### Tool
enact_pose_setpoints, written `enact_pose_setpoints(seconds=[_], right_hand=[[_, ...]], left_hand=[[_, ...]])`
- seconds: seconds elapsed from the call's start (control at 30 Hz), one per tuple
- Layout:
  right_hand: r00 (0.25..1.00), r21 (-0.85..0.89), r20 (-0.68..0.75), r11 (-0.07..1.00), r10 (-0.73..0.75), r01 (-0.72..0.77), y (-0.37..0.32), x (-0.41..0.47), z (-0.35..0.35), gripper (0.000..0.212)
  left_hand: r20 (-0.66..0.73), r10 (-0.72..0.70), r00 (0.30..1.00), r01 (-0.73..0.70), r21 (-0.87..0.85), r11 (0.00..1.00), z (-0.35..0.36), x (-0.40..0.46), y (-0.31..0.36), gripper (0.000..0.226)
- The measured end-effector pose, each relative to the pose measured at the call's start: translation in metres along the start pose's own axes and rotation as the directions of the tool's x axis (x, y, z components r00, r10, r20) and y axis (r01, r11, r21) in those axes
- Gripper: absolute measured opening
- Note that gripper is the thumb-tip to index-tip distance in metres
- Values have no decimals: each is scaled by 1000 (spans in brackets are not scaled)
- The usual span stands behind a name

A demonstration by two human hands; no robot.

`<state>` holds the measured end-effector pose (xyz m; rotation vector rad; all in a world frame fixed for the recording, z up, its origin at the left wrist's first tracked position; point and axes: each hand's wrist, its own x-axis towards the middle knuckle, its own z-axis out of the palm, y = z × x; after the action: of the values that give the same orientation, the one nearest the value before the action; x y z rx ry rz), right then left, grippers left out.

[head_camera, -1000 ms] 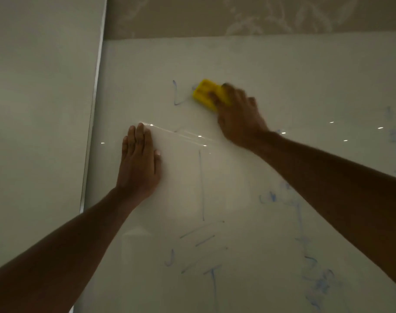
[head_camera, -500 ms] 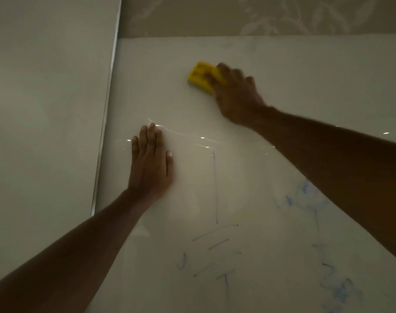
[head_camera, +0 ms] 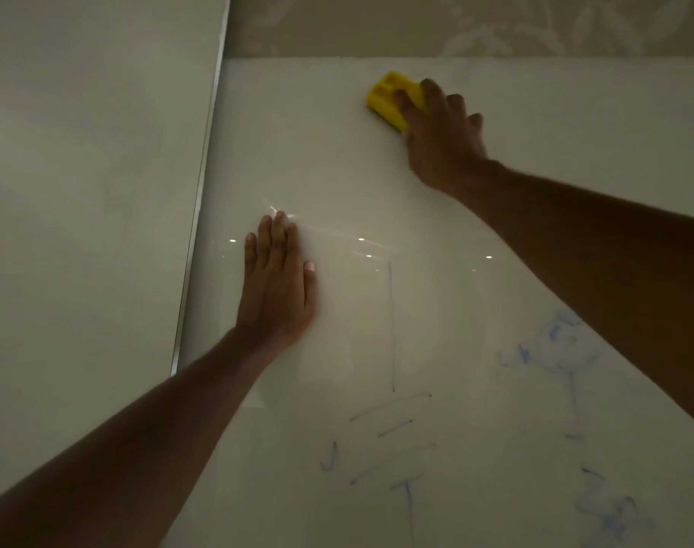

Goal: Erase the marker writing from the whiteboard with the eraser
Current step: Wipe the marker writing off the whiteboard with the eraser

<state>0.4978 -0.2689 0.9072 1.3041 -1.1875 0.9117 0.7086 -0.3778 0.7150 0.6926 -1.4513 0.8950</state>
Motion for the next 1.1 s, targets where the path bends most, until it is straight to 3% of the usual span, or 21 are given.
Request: enact_pose_setpoints(seconds=[0.07,0.13,0.23,0.37,0.43,0.47,0.53,0.6,0.63,0.67,0.73,0.83,0.9,0.93,1.0,1.1], right_hand=[[1000,22,2,1000,15,-15,-7,-10,0,56],[987,119,45,982,-153,146,-23,-43,5,55],[886,69,20,884,-464,461,-32,-117,19,52],[756,-56,61,754,-652,655,5,-173,32,65],[789,-81,61,785,-611,615,33,-162,23,58],[860,-82,37,856,-510,511,47,-151,17,57],[985,-42,-41,985,-168,166,69,-136,4,61],[986,49,-99,990,135,-131,68,-137,0,61],[979,69,-110,984,170,-163,59,-146,2,61],[986,58,-113,992,120,-114,47,-159,7,63],[990,13,-43,990,-137,138,24,-199,18,63],[848,34,67,851,-526,525,13,-271,25,62],[743,32,143,753,-654,657,27,-289,23,63],[728,27,148,739,-669,674,37,-285,22,62],[816,39,59,818,-575,573,56,-261,15,57],[969,21,-102,973,-226,229,104,-221,-4,62]], left_hand=[[-6,5,1000,-5,-6,1000,-1,0,1,62],[-21,13,1000,-13,-5,1000,-1,-1,1,61],[-27,30,999,-30,-13,999,-2,-4,0,60],[-2,46,999,-46,-1,999,-2,-9,-2,58],[25,53,998,-53,8,999,-3,-9,0,60],[41,55,998,-55,10,998,-4,-9,3,60],[66,64,996,-64,-3,998,-4,-8,9,61],[76,87,993,-86,-22,996,-4,-8,17,61],[77,101,992,-98,-31,995,-3,-8,21,60],[72,111,991,-108,-36,993,-2,-8,25,60],[55,124,991,-122,-45,992,0,-7,31,58],[65,112,992,-109,-54,993,1,-5,38,59],[77,114,990,-111,-49,993,3,-5,41,59],[78,115,990,-112,-46,993,3,-4,43,58],[66,118,991,-115,-46,992,5,-4,47,57],[43,151,988,-149,-50,988,8,-4,56,55]])
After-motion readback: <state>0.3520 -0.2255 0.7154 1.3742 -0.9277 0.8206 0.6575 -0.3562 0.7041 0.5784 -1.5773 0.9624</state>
